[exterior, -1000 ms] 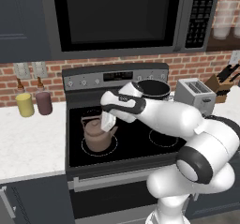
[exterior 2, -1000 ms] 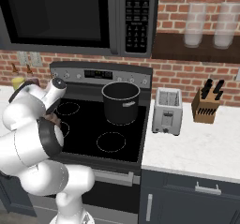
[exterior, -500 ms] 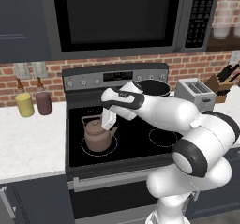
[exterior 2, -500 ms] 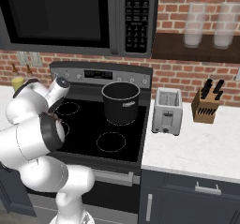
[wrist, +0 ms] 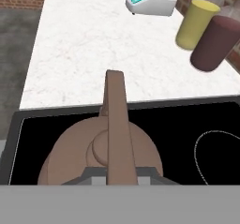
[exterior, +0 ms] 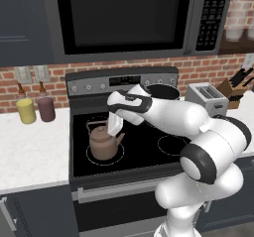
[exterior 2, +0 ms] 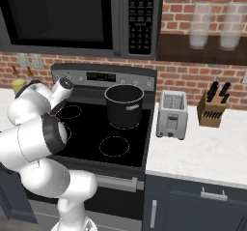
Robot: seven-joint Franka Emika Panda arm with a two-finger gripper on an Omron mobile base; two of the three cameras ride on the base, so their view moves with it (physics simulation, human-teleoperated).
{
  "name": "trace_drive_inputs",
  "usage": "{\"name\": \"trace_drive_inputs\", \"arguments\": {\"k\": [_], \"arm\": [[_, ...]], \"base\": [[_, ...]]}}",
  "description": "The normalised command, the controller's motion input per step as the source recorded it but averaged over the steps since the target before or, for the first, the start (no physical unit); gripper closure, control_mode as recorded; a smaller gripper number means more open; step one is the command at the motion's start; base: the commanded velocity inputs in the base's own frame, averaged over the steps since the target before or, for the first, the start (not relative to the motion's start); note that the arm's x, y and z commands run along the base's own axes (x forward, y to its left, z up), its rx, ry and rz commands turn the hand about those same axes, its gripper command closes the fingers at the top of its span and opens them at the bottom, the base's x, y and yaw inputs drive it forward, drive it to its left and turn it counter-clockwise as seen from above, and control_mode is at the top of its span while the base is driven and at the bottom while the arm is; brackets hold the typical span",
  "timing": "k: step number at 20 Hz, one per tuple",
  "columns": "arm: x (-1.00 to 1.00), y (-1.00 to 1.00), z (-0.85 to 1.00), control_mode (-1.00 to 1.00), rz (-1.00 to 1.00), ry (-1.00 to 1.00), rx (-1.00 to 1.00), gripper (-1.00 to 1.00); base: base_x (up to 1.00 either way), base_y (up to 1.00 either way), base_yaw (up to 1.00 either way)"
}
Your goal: Pick the kettle from the counter and place it on a stove burner. Then turn the burner on.
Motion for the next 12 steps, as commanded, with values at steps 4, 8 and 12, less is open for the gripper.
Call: {"name": "trace_drive_inputs", "arguments": {"k": [4, 8, 12], "arm": [[0.0, 0.0, 0.0, -1.0, 0.0, 0.0, 0.0, -1.0], [0.0, 0.0, 0.0, -1.0, 0.0, 0.0, 0.0, -1.0], [-0.02, 0.0, 0.0, -1.0, 0.0, 0.0, 0.0, -1.0]], "base": [[0.0, 0.0, 0.0], [0.0, 0.0, 0.0], [0.0, 0.0, 0.0]]}}
